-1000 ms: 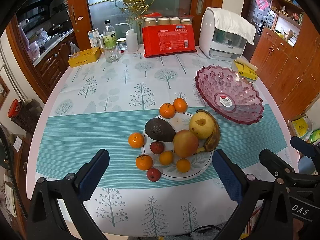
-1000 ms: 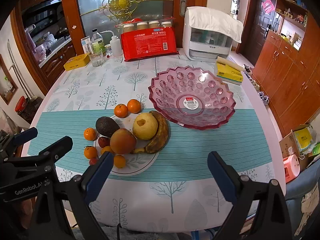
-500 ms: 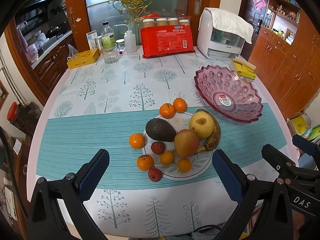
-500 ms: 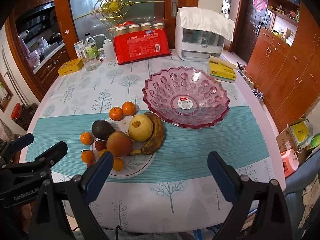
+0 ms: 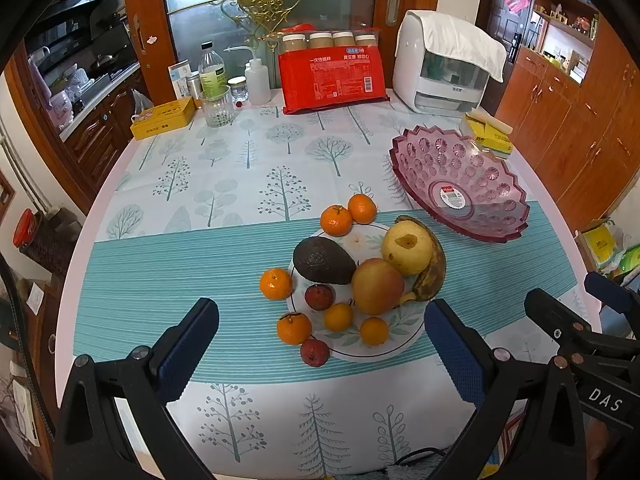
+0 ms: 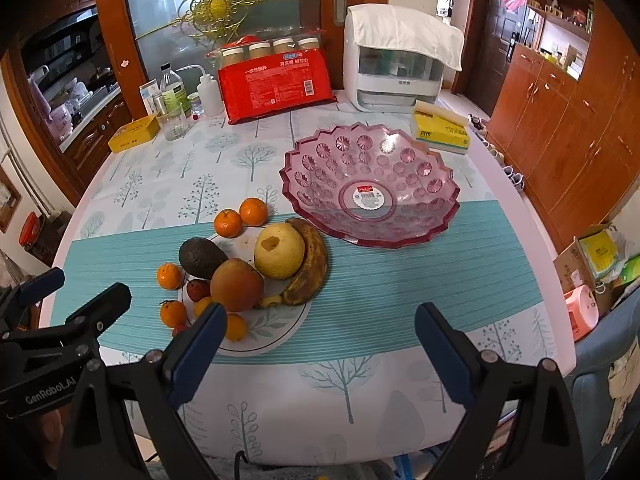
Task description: Organize fruits
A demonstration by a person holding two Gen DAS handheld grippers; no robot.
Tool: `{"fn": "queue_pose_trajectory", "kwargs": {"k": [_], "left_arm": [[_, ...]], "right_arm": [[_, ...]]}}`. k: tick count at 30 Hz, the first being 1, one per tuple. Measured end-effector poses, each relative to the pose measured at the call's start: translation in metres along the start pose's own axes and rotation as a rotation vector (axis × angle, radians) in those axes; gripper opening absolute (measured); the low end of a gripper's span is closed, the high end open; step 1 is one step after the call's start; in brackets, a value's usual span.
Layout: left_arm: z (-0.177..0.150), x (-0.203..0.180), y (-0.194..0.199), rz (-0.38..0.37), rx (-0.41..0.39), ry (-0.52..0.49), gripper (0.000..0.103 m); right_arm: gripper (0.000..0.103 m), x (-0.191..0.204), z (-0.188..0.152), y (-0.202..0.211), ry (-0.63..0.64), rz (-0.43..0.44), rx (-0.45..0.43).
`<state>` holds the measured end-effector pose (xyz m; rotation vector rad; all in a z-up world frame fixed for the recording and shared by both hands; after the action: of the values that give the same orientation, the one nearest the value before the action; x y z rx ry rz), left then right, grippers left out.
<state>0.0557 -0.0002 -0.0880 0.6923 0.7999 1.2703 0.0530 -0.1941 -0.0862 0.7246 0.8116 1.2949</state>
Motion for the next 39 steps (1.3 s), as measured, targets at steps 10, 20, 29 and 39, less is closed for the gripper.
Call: {"fn": "queue_pose_trajectory", "kwargs": {"k": [10, 20, 29, 39], "left_arm": [[0.0, -0.001, 0.0, 0.0, -0.001, 0.001, 0.102], [0.011, -0.002, -0.002, -0.008, -0.007, -0.008, 0.102], [0.013, -0.002, -0.001, -0.012, -0.013, -0.012, 0.102], [0.01, -0.001, 0.002, -0.043, -0.001, -0.019, 0.102]], "right_arm": [[0.092, -0.002, 0.004, 0.003, -0.02, 0.01, -0.016], [0.091, -0.001, 0.008, 0.008, -0.018, 0.001, -0.026], [0.091, 0.003, 0.006, 0.01, -0.024, -0.007, -0.011], [0.091, 0.007, -0.002, 0.017, -0.018, -0.036, -0.011]]}}
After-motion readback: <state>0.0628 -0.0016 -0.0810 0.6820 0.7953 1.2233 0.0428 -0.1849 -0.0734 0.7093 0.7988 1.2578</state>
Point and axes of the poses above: each gripper's, at about its wrist camera, not at the fingertips, and y roughly against the way its jaws point, x to its left, z to its top, the point moved 9 cm from there along -y, roughly the way its jaws point, and after that the axes turned 7 degrees about -z, right-handed, at the moved point
